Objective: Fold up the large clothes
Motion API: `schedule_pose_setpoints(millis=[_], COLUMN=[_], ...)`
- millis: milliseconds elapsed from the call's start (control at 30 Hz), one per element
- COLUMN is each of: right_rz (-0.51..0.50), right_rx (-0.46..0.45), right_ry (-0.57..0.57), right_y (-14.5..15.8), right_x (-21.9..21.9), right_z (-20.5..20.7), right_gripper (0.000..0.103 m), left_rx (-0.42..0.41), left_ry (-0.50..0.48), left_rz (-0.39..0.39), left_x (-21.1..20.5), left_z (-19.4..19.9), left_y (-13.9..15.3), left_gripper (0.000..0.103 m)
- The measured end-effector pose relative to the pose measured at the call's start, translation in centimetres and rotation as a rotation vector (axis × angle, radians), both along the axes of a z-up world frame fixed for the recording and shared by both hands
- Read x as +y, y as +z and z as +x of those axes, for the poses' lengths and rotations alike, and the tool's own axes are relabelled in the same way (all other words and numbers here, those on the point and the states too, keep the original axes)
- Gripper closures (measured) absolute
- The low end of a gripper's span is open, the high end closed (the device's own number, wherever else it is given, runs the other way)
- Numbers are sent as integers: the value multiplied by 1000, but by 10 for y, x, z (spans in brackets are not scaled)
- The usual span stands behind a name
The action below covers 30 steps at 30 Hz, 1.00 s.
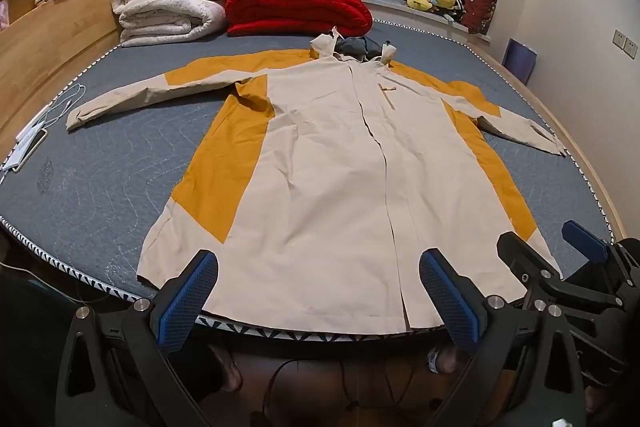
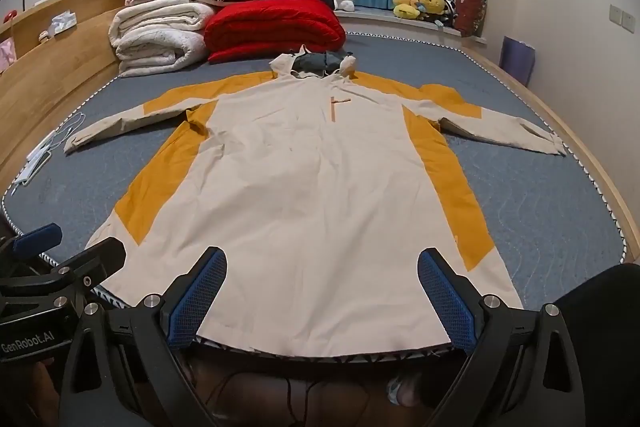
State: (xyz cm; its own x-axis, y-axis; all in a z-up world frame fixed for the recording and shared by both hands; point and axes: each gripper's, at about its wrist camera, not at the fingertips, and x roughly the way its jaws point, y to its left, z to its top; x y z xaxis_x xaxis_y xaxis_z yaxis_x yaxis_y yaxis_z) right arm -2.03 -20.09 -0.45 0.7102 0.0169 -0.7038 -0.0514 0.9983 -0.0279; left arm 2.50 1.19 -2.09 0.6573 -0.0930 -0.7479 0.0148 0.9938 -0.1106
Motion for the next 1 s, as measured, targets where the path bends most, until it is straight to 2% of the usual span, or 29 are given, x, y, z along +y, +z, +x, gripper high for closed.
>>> schedule_pose_setpoints(millis=[1000], right_rz=[3], right_rx=[1], right_ry=[0], right_y=[0], right_x=[-1], right_z=[0], right_gripper=[7], left_rx=[0], left_ry=[0], left_rz=[0], left_x=[0], left_z=[0], left_y=[0], left_gripper=[3])
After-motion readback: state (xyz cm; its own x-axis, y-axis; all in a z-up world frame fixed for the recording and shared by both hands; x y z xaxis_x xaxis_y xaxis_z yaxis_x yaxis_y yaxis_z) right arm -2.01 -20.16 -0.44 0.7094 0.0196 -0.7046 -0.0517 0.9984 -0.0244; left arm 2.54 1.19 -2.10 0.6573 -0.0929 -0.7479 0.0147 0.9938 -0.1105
